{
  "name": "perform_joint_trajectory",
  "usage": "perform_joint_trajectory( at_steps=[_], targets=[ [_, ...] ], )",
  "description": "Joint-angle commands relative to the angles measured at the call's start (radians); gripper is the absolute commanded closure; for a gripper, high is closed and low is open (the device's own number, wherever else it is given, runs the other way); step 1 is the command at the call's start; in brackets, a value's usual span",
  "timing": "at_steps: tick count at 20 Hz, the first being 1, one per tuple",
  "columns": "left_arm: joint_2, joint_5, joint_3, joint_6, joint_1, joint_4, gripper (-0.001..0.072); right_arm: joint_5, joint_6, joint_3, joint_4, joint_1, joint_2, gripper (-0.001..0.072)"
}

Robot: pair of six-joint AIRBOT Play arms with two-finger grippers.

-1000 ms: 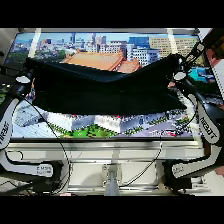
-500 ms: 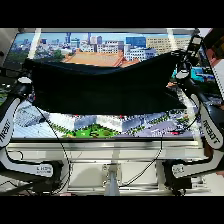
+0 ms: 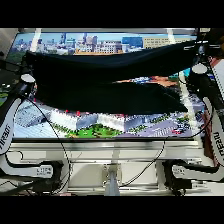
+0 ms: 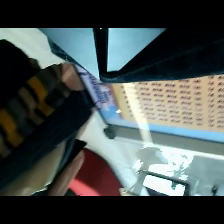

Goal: Fold the clothes and pants, and hang the long-sleeved shirts on hangers.

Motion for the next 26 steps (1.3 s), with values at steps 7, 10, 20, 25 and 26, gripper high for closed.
perform_joint_trajectory(
  at_steps=[7, 10, 20, 25, 26],
  targets=[
    [-0.087, 0.13, 0.0, -0.04, -0.023, 0.021, 0.0634, 0.121, -0.039, 0.0, 0.088, -0.003, -0.29, 0.0696],
    [-0.107, 0.151, 0.0, -0.131, -0.033, 0.093, 0.0633, 0.152, 0.047, 0.003, 0.086, -0.003, -0.311, 0.0695],
    [-0.133, 0.18, -0.001, -0.158, -0.008, 0.346, -0.0001, 0.147, 0.336, 0.187, 0.09, -0.004, -0.308, 0.0012],
    [-0.106, -0.163, -0.001, -0.158, 0.087, 0.346, 0.0, -0.034, 0.24, 0.189, 0.205, -0.004, -0.264, 0.002],
    [-0.08, -0.241, -0.001, -0.158, 0.118, 0.347, 0.0004, -0.095, 0.148, 0.189, 0.262, -0.004, -0.248, 0.0022]
  ],
)
